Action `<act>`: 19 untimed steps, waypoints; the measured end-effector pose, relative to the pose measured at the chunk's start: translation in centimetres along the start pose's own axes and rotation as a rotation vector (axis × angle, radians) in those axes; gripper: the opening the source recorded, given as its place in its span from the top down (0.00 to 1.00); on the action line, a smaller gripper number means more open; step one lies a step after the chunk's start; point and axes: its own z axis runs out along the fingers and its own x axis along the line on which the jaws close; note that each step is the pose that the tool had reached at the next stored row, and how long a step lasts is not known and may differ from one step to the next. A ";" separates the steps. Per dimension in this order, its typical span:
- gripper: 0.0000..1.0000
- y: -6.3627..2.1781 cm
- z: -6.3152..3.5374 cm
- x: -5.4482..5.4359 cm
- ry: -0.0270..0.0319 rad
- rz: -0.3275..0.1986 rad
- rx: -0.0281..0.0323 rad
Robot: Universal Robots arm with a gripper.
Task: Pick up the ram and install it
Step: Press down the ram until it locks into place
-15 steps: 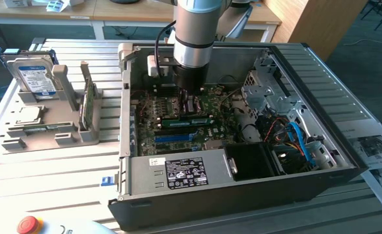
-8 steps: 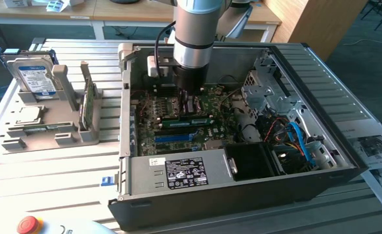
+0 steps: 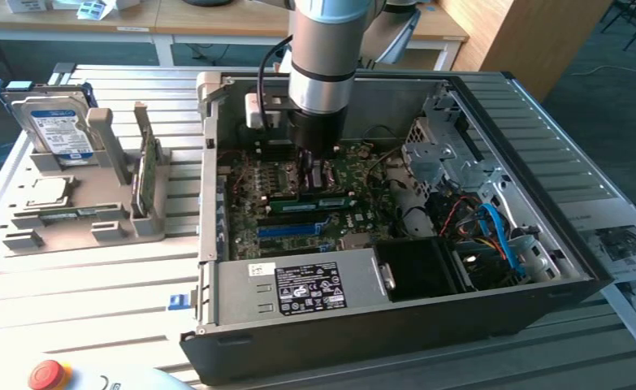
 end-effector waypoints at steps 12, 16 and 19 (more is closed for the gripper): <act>0.90 0.03 -1.51 0.1 0.0012 -0.001 -0.0100; 0.90 0.04 -2.22 0.1 0.0012 -0.001 -0.0146; 0.90 0.05 -2.82 0.2 0.0013 -0.001 -0.0192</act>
